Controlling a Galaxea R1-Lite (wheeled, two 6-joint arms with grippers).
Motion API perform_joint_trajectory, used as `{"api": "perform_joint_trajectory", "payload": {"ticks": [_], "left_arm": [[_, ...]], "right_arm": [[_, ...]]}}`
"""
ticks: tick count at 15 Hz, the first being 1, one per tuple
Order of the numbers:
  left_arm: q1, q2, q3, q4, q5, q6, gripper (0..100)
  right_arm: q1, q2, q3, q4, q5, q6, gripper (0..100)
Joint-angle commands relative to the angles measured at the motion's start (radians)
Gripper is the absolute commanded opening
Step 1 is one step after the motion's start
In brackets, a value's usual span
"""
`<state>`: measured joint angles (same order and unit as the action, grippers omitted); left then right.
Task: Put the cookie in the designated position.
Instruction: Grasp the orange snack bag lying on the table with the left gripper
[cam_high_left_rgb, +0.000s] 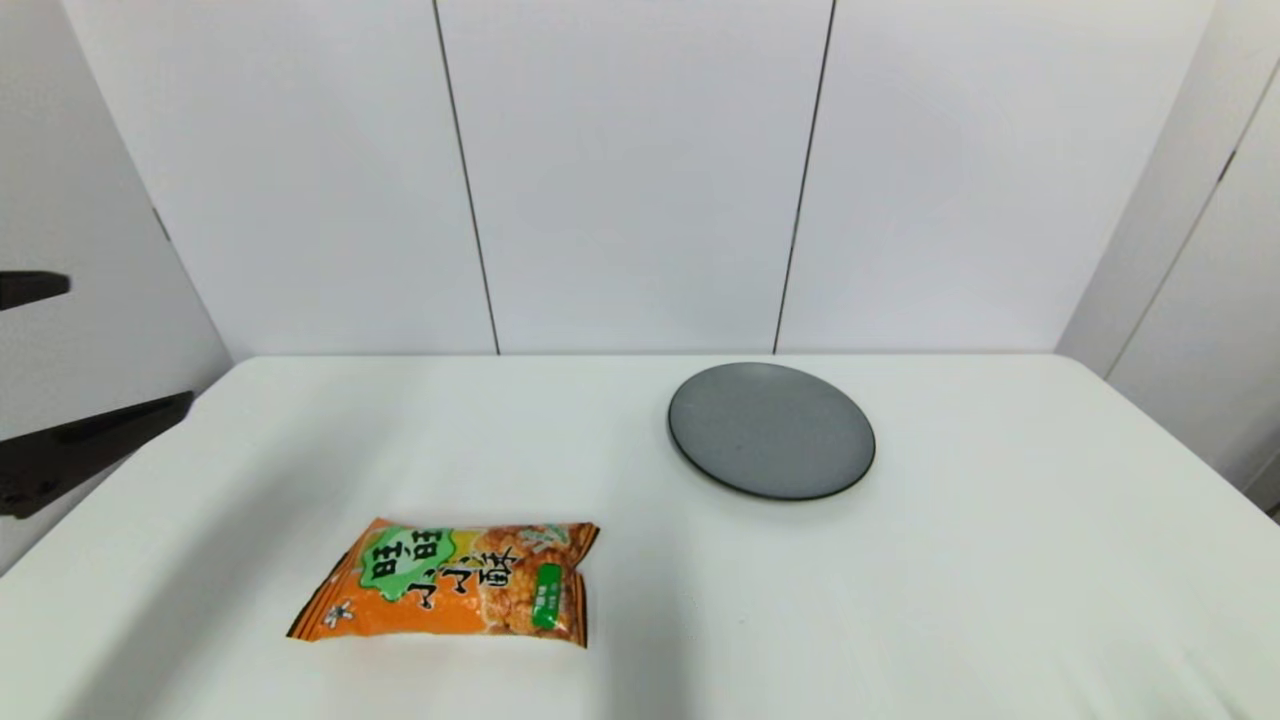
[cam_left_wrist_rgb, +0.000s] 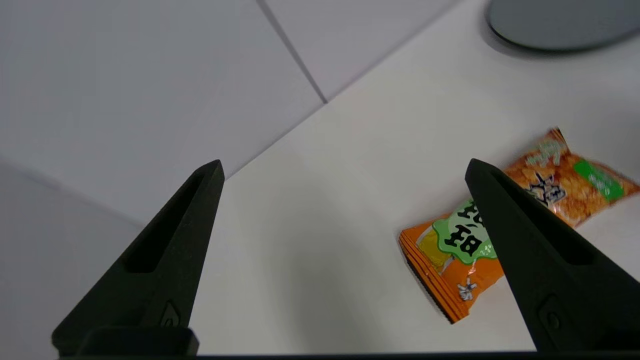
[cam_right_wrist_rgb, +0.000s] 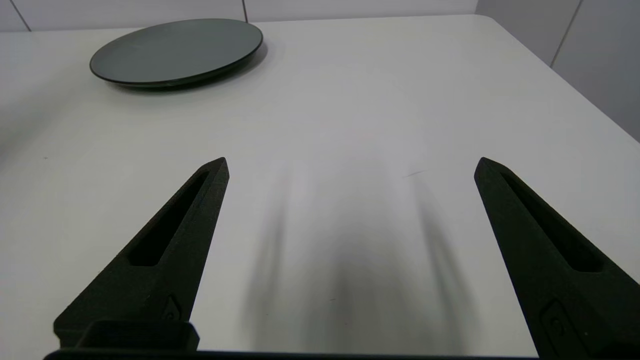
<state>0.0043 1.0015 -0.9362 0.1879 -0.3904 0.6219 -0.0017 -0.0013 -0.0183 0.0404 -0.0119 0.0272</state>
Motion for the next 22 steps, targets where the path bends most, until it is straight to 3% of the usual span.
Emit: {"api": "perform_joint_trajectory", "payload": {"ticks": [1, 3, 6, 14, 19, 22], "left_arm": [[0.0, 0.342, -0.239, 0.363, -0.162, 0.504, 100], [-0.003, 0.434, -0.319, 0.555, -0.16, 0.679, 100], [-0.055, 0.577, -0.401, 0.694, -0.157, 0.789, 100], [-0.257, 0.775, -0.408, 0.691, -0.099, 0.719, 100], [-0.319, 0.884, -0.418, 0.67, -0.082, 0.662, 100], [-0.333, 0.936, -0.418, 0.593, -0.073, 0.605, 100]], "right_arm": [[0.0, 0.0, 0.0, -0.001, 0.0, 0.0, 100], [0.0, 0.0, 0.0, 0.001, 0.0, 0.0, 100], [0.0, 0.0, 0.0, 0.001, 0.0, 0.0, 100], [0.0, 0.0, 0.0, -0.001, 0.0, 0.0, 100], [0.0, 0.0, 0.0, 0.001, 0.0, 0.0, 100], [0.0, 0.0, 0.0, 0.001, 0.0, 0.0, 100]]}}
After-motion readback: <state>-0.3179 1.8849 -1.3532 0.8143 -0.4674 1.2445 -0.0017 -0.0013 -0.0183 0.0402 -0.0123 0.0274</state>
